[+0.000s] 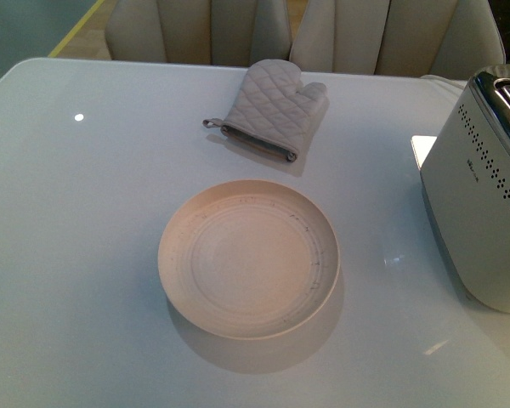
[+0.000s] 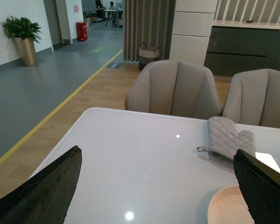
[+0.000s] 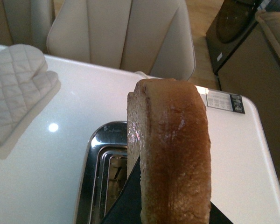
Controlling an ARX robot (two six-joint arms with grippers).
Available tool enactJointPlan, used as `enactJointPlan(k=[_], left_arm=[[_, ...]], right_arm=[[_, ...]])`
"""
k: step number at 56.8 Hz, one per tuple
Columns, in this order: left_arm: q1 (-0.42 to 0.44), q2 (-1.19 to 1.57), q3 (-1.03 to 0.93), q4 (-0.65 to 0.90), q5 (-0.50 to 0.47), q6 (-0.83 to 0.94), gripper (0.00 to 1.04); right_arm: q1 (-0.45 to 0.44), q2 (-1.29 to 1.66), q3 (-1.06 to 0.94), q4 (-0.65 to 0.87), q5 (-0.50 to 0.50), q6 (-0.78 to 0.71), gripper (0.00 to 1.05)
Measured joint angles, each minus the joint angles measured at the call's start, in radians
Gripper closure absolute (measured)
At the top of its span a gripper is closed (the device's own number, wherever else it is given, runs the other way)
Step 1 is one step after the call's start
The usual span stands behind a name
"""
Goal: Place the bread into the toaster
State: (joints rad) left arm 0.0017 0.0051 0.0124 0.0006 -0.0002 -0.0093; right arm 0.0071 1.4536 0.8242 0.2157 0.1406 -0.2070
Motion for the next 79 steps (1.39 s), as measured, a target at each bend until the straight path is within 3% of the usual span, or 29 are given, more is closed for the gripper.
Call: enactJointPlan(k=[46,67,79], left_arm=[[0.0,0.0,0.0,0.0,0.0,0.0,0.07],[0.0,0.0,0.0,0.0,0.0,0.0,0.07],[0.0,0.0,0.0,0.0,0.0,0.0,0.07]], right_arm=[[-0.005,0.039,-0.054,-0.071,0.016,0.026,1.01],[-0.03,0.04,-0.018,-0.228,-0.014,0.038,1.01],[-0.032,0.098,0.016,-0.245,-0.023,0.037,1.01]])
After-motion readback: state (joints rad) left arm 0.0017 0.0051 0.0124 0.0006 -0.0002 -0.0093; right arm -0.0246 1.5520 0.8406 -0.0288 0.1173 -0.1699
